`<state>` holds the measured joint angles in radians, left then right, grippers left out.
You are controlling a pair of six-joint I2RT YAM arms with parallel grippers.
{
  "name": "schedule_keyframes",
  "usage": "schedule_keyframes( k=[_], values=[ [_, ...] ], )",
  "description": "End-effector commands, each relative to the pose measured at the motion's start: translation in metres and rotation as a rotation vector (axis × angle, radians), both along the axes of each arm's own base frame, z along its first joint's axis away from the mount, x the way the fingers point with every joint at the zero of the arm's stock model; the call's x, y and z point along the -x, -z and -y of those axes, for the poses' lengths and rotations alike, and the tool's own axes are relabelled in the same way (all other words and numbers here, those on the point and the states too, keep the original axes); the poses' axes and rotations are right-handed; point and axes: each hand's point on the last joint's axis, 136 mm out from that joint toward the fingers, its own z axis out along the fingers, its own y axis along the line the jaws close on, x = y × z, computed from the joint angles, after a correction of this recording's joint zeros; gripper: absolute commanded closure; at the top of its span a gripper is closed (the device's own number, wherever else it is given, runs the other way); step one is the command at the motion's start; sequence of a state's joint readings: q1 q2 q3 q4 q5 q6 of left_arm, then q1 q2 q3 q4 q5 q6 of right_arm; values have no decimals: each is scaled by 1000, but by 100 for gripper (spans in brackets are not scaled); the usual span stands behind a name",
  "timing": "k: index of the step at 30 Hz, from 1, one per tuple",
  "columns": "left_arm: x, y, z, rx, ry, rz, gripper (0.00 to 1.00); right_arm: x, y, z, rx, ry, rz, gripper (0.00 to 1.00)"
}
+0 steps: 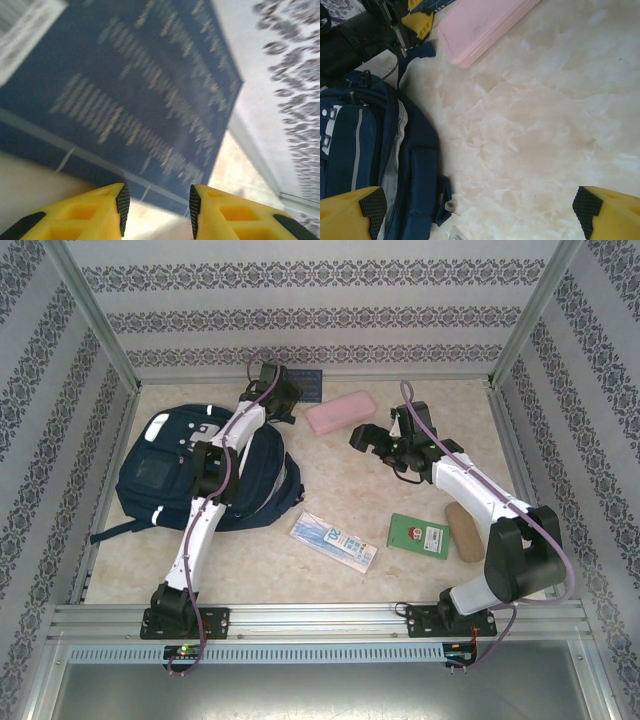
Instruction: Pack books, pencil case, and school supplies into a backpack
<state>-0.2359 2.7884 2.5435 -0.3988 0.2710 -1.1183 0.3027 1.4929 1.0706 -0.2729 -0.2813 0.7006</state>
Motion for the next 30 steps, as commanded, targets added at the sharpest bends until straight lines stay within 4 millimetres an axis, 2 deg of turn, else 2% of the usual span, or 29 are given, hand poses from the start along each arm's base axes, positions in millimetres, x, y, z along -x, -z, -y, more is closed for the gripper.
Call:
schedule_keyframes(
  k=[1,5,9,14,17,21,24,26,30],
  values=[
    [78,61,-16,-166,44,-353,60,-5,4,-1,-17,1,-9,2],
    [105,54,-17,-213,99,-392,60,-6,5,-6,-26,-9,-5,2],
    [110,36,0,-156,174,-308,59,-5,5,-15,-29,-31,0,2],
    [99,15,50,-1,297,-177,59,-2,3,-23,-28,-51,5,2],
    [93,10,84,57,371,-128,60,2,5,-26,-24,-62,0,2],
    [95,1,130,118,471,-87,60,8,6,-24,-16,-62,-2,2],
    [103,-7,155,136,530,-58,60,11,6,-20,-8,-54,-1,2],
    [107,-9,157,118,538,-60,60,13,5,-18,-5,-49,2,2],
    [99,-17,136,26,511,-25,60,16,4,-15,0,-42,5,2]
  ],
)
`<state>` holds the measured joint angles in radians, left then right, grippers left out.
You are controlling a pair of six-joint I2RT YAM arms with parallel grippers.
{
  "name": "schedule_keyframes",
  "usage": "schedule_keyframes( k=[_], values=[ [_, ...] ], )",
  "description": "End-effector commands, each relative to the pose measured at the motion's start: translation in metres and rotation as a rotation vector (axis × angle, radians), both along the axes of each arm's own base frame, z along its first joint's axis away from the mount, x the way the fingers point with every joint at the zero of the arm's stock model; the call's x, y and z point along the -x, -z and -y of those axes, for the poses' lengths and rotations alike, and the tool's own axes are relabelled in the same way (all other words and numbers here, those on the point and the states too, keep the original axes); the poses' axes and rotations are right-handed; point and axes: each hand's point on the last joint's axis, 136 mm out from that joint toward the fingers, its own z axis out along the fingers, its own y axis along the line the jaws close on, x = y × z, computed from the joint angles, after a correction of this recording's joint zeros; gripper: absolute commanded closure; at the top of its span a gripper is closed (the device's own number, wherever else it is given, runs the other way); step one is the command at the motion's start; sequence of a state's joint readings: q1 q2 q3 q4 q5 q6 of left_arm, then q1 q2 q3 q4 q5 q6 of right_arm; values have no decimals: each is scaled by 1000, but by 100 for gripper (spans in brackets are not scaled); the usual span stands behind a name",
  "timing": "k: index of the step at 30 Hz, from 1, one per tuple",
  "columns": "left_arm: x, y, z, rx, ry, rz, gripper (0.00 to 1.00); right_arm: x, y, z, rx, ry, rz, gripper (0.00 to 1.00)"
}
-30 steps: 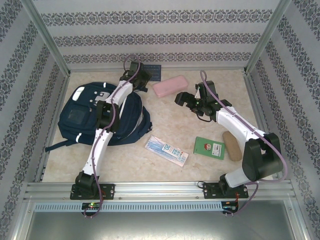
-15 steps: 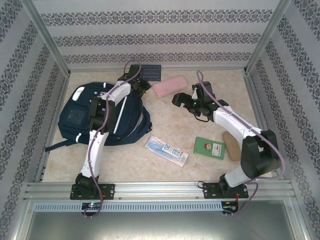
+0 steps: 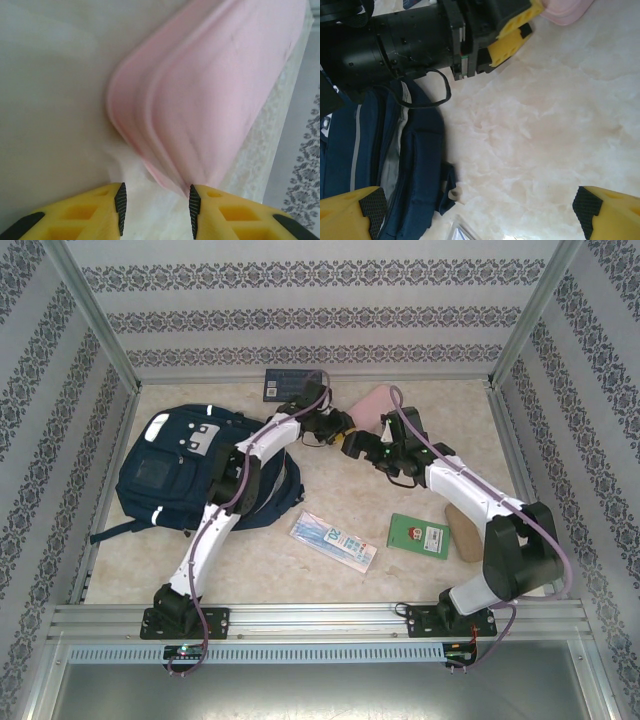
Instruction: Pack books, pencil case, and school supplies into a backpack
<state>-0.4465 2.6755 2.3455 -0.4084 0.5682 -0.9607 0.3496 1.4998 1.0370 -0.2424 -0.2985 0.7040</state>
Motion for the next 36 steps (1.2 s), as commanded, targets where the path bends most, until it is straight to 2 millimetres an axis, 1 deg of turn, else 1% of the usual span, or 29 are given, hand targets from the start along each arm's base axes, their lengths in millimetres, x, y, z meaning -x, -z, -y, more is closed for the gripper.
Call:
schedule_keyframes(
  k=[1,2,7,11,13,15,18,21,24,26,27,29,31,33,36],
  values=[
    [-21,-21,-31,-36,-28,83,60,5,-6,4,11,15,20,2],
    [-27,-26,-34,-23,-42,105,60,5,-6,5,11,17,21,2],
    [-70,-58,-53,65,-163,238,59,5,-7,6,16,19,17,2],
    [-101,-76,-64,141,-269,339,59,5,-5,8,23,28,8,2],
    [-116,-77,-73,179,-340,361,58,6,-3,7,21,29,1,2],
    [-129,-73,-83,211,-406,370,57,5,-1,7,18,31,-8,2],
    [-145,-59,-99,233,-522,347,56,6,1,6,13,35,-16,2],
    [-154,-38,-114,211,-633,310,55,8,4,6,11,40,-29,2],
    [-151,-7,-130,134,-723,220,56,11,6,7,10,47,-37,2],
    [-142,9,-135,73,-745,148,56,13,7,9,12,53,-40,2],
    [-136,14,-137,45,-744,119,56,14,7,10,13,54,-39,2],
    [-119,30,-144,-34,-745,25,56,15,7,11,15,63,-37,2],
    [-101,38,-147,-100,-722,-51,57,15,7,11,16,62,-35,2],
    [-80,45,-151,-172,-698,-125,58,13,7,11,13,61,-33,2],
    [-54,47,-152,-240,-632,-193,58,11,6,7,6,52,-26,2]
  ],
)
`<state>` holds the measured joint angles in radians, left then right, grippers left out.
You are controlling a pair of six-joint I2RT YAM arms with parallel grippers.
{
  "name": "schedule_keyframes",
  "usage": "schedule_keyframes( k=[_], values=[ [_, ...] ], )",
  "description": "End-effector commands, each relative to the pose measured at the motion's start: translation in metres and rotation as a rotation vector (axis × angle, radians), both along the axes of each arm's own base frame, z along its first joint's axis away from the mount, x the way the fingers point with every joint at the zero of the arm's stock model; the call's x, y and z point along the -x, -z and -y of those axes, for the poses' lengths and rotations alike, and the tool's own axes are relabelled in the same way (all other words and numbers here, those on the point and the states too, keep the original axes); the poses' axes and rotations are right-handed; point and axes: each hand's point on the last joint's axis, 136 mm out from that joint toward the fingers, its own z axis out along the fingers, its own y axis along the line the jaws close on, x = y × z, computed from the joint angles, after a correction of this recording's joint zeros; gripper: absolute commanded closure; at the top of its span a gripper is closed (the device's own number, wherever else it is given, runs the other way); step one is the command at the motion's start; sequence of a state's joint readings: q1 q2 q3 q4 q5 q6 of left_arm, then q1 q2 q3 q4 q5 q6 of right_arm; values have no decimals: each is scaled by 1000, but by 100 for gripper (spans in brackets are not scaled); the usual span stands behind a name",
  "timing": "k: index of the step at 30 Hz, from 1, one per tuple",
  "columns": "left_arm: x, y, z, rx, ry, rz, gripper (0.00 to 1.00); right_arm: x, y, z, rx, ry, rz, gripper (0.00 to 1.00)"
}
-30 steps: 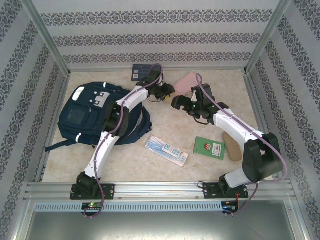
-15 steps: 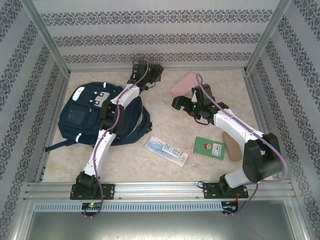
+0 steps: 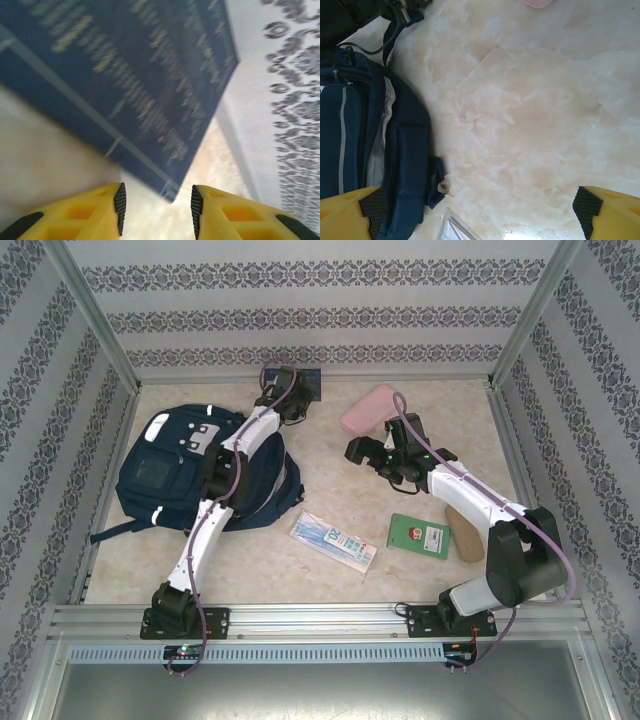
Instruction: Pack books, pencil case, and school supplies into a backpack
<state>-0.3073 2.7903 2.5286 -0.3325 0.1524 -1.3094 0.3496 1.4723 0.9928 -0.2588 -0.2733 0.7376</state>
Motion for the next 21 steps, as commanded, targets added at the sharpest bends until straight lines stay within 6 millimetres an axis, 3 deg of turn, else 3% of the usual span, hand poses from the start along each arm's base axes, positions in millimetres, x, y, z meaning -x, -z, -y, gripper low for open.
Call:
schedule_keyframes(
  k=[1,5,12,15,20,21],
  values=[
    [69,49,-24,-150,36,-328,58,-1,-5,-3,-7,7,17,2],
    [76,35,-23,-162,99,-272,57,-2,-6,-9,-12,-13,28,2],
    [57,-35,-1,-129,249,-58,54,-18,-6,-22,7,-72,54,2],
    [57,-68,-2,-159,291,16,52,-35,-7,-28,14,-74,68,2],
    [68,-107,-23,-206,308,61,50,-85,-9,-52,-58,-70,115,3],
    [71,-113,-29,-214,307,62,50,-95,-9,-58,-81,-77,119,11]
  ],
)
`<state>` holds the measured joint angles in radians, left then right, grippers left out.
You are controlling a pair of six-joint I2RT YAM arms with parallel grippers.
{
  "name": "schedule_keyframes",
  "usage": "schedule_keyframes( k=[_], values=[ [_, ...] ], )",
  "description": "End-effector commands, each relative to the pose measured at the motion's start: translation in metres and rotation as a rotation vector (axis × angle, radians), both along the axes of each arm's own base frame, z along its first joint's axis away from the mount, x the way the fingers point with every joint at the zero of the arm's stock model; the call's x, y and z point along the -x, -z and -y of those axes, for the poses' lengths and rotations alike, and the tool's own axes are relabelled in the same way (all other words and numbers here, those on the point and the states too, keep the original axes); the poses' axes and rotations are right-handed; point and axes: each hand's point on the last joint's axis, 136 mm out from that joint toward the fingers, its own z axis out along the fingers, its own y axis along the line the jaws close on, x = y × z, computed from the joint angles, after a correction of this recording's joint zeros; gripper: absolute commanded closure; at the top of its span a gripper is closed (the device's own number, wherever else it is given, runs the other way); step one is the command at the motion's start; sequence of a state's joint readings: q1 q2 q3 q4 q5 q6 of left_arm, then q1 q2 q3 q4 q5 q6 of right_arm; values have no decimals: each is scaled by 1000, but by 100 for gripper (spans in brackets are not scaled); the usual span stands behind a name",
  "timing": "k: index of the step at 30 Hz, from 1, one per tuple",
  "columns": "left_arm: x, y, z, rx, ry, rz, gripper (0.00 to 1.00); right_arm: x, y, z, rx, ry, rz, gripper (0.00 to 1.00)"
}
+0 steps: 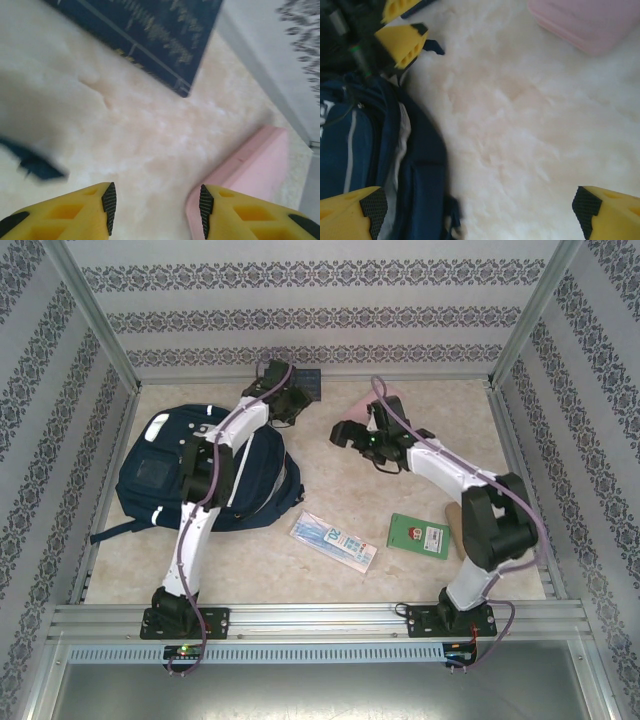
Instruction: Pack books, pencil case, and school supplies into a backpack
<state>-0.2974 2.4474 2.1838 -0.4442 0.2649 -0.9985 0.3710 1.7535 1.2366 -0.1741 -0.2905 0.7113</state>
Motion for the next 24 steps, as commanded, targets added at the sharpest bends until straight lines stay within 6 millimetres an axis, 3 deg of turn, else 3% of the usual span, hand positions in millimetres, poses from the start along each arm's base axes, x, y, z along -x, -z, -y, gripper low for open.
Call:
schedule_keyframes(
  k=[1,3,7,14,20,24],
  values=[
    [10,-58,-27,-41,36,86,50,-38,-12,-26,-92,-30,63,19],
    [20,-72,-35,-47,43,100,49,-60,-12,-40,-139,-39,79,50],
    [48,-91,-53,-91,59,120,47,-105,-11,-64,-213,-29,100,97],
    [103,-111,-70,-143,91,135,17,-179,0,-86,-343,94,111,100],
    [138,-113,-74,-118,102,114,15,-224,20,-92,-443,230,106,100],
    [154,-117,-79,-118,93,117,15,-243,28,-93,-486,297,133,100]
  ],
)
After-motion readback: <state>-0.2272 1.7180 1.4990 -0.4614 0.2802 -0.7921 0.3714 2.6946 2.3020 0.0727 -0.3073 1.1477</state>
